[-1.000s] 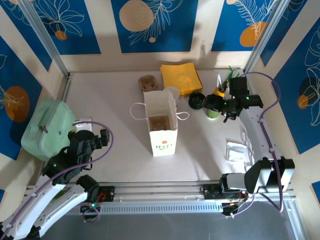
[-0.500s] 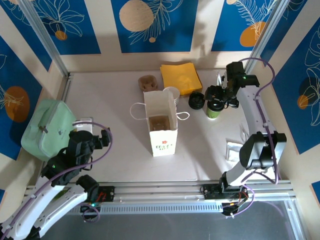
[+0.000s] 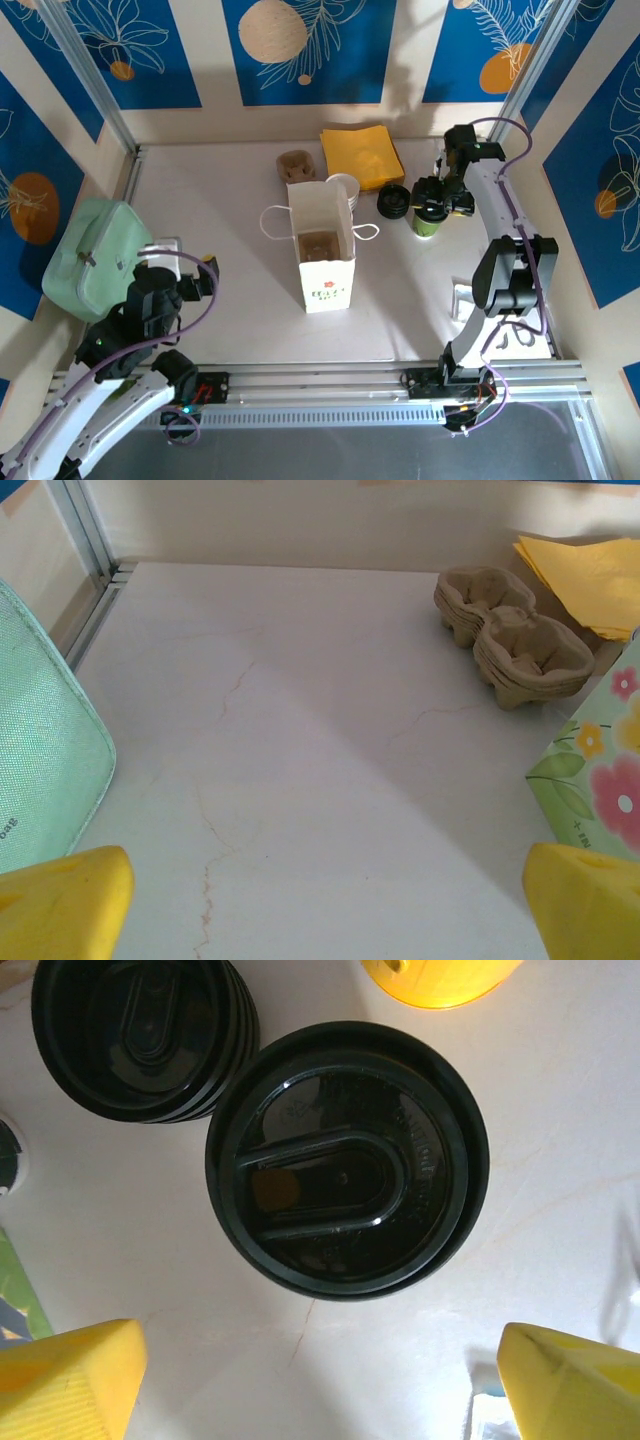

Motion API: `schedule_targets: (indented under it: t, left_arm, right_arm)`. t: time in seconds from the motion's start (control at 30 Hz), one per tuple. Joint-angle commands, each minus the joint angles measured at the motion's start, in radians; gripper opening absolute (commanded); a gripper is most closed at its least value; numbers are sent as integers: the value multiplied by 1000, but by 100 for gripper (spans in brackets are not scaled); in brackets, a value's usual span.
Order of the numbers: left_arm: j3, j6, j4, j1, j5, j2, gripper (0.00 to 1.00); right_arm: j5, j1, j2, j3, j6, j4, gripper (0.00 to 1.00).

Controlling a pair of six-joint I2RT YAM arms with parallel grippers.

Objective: Pack the takeout coffee

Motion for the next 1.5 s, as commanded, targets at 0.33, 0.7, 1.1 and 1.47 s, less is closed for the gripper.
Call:
schedule_targets:
  t: [0.33,0.7,1.1,1.47]
  left_arm:
    - [-9,9,8,0,6,-54,99]
    - [-13,3,13,0,6,-47,99]
    - [-8,6,5,0,-2,-53,99]
    - [-10,6,7,-1,1,-49,100]
  right_arm:
    - [20,-7,96,95,-37,-35,89]
    - [7,-17,143,117,-45,-57,82]
    - [-26,-25,161,135,-66,-53,81]
    - [21,-9,191,171,-72,-79,78]
